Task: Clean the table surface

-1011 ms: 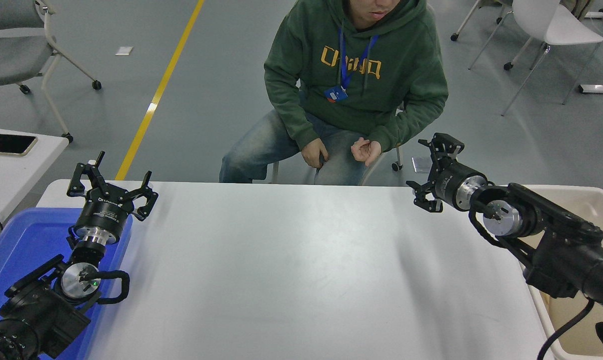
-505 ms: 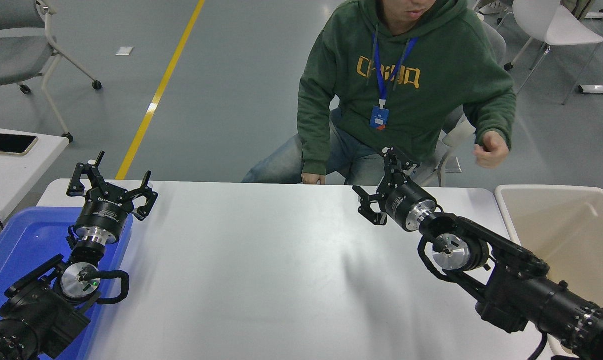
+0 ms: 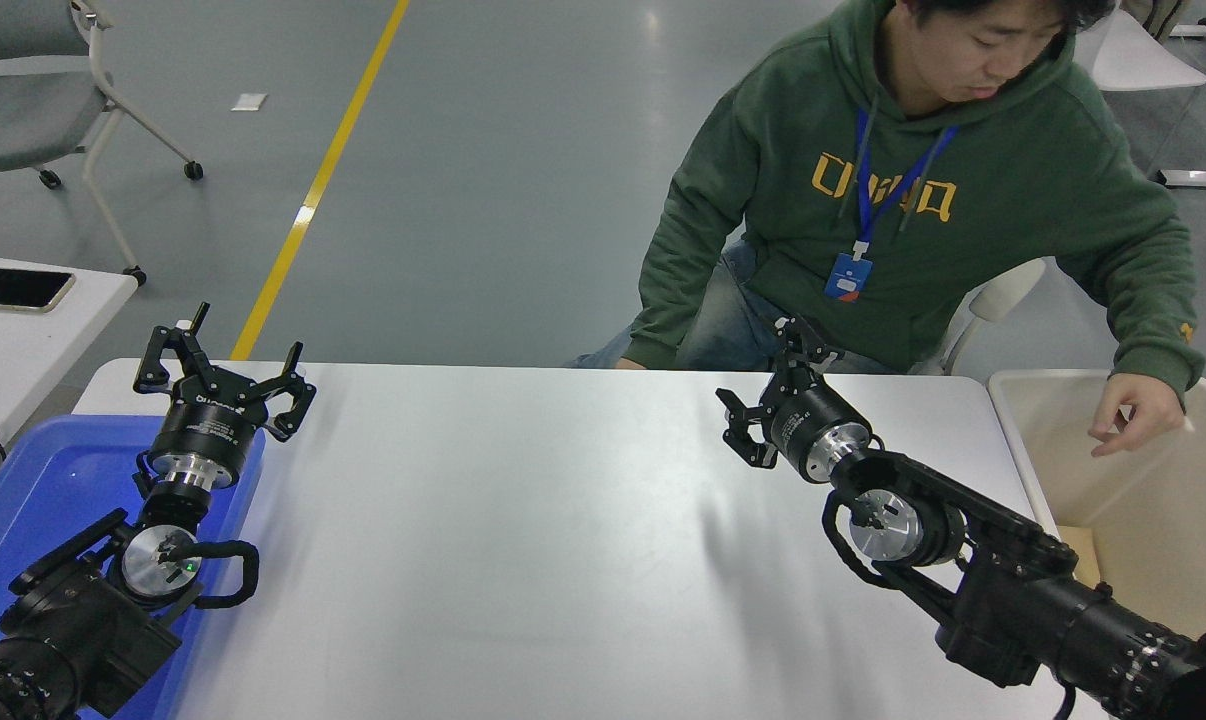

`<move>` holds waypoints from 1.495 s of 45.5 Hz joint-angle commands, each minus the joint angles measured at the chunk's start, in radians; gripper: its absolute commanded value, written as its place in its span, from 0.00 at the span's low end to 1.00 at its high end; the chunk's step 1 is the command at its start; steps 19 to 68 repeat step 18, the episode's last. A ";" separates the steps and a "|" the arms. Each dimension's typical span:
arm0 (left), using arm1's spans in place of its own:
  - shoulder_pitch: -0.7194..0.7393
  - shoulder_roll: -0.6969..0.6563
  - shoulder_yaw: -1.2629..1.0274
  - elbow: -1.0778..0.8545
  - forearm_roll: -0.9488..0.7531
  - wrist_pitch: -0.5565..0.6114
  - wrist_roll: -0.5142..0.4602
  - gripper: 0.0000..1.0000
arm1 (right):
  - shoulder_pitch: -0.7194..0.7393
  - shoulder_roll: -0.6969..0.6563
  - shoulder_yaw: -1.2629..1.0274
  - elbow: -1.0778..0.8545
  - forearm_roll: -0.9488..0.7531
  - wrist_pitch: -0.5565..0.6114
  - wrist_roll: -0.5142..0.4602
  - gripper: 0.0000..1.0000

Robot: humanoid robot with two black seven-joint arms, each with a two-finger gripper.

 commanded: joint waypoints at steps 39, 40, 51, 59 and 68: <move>0.000 0.000 0.000 0.001 0.000 0.000 0.000 1.00 | 0.007 0.006 0.001 -0.012 0.000 -0.062 0.040 1.00; 0.000 0.000 0.000 0.001 0.000 0.000 0.000 1.00 | 0.007 0.006 0.001 -0.012 0.000 -0.062 0.040 1.00; 0.000 0.000 0.000 0.001 0.000 0.000 0.000 1.00 | 0.007 0.006 0.001 -0.012 0.000 -0.062 0.040 1.00; 0.000 0.000 0.000 0.001 0.000 0.000 0.000 1.00 | 0.007 0.006 0.001 -0.012 0.000 -0.062 0.040 1.00; 0.000 0.000 0.000 0.001 0.000 0.000 0.000 1.00 | 0.007 0.006 0.001 -0.012 0.000 -0.062 0.040 1.00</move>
